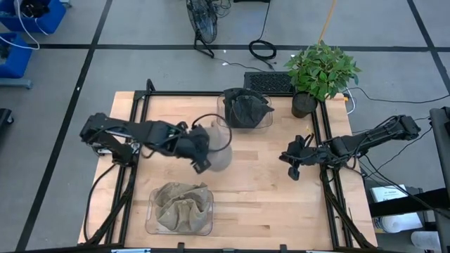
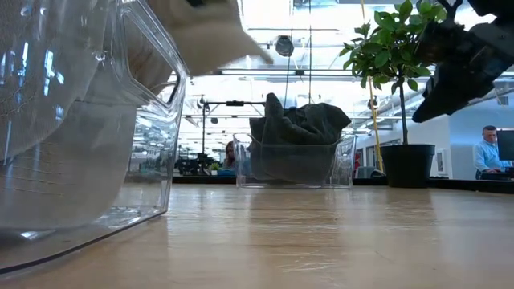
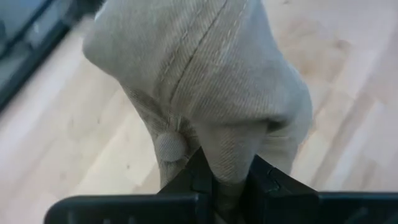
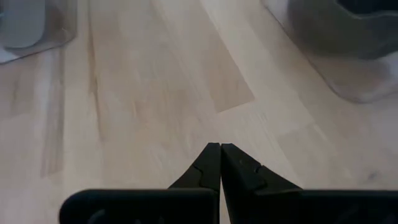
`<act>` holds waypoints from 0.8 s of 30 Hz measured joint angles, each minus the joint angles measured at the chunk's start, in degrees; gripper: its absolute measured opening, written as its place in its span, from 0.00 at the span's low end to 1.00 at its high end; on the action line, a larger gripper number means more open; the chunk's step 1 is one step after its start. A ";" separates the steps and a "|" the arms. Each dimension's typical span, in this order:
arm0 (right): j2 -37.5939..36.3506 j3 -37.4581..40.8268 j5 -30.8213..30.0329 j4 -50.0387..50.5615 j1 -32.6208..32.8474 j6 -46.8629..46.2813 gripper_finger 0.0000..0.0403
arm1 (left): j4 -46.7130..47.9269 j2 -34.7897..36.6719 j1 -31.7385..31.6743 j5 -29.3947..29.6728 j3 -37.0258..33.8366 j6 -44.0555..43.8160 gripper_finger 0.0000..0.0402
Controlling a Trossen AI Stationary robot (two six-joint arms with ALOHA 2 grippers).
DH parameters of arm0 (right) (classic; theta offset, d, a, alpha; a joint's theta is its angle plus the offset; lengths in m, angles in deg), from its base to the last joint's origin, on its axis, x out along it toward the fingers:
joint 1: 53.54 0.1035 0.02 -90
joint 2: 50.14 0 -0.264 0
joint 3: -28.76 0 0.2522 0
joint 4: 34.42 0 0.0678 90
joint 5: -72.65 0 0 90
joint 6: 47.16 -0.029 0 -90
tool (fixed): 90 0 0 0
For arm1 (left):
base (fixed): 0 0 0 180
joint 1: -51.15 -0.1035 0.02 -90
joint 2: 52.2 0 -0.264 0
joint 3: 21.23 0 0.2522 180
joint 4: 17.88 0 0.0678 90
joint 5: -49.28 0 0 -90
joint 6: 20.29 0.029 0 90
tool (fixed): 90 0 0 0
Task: Pick & Place hat
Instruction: Put the brown cap into the bottom transparent bin
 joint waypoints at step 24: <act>-0.02 14.96 3.26 -14.51 0.15 -24.72 0.00 | 12.92 -14.58 25.99 3.75 33.45 5.96 0.10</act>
